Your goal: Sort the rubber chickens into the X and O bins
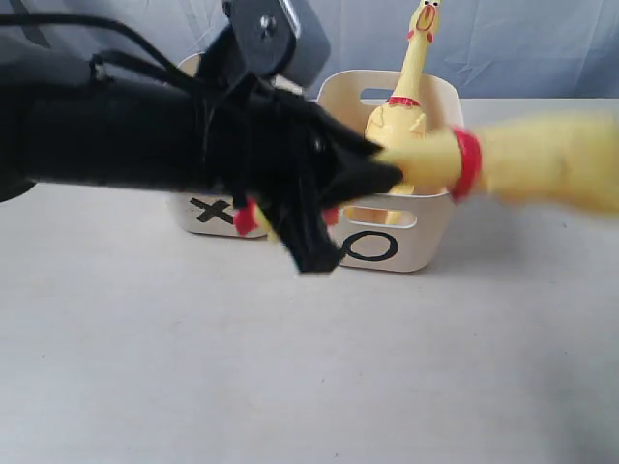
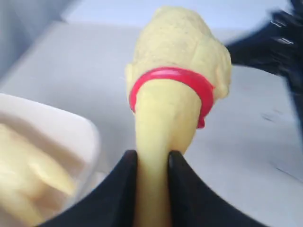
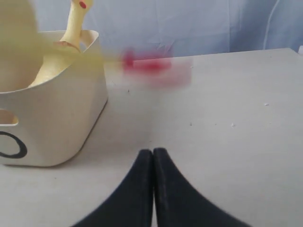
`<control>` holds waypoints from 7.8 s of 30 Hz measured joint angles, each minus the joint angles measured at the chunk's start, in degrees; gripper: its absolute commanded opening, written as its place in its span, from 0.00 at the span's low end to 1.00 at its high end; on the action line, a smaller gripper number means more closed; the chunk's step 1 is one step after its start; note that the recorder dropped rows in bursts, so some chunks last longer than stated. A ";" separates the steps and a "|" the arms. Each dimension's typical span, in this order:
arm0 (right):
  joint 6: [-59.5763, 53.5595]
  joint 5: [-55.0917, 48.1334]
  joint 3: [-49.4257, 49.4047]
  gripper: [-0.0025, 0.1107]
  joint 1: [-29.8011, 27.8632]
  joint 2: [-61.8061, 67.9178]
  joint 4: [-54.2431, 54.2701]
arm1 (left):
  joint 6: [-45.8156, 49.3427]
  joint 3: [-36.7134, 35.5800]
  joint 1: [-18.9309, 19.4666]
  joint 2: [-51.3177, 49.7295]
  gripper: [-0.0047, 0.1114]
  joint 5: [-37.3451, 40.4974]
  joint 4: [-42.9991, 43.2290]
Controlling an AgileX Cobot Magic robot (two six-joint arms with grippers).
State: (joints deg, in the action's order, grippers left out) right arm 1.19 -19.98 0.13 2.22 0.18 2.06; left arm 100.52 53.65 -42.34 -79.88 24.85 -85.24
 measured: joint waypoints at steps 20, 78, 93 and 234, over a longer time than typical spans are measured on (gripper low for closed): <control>0.00 -1.28 0.00 0.02 0.00 0.00 0.00 | 8.68 14.66 1.83 -16.95 0.04 -11.98 -13.82; 0.00 -1.40 0.00 0.02 0.00 0.00 0.00 | -96.11 24.94 -2.62 -11.00 0.04 44.70 64.44; 0.00 -1.40 0.00 0.02 0.00 0.00 0.00 | -107.03 12.90 -12.51 17.68 0.04 45.10 88.64; -0.01 -1.51 0.00 0.02 0.00 0.00 0.00 | -99.91 -53.42 39.96 79.63 0.04 -7.32 86.53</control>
State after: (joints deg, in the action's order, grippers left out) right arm 1.19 -21.48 0.13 2.22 0.18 2.06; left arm 0.61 0.24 -2.37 -0.24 17.53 1.29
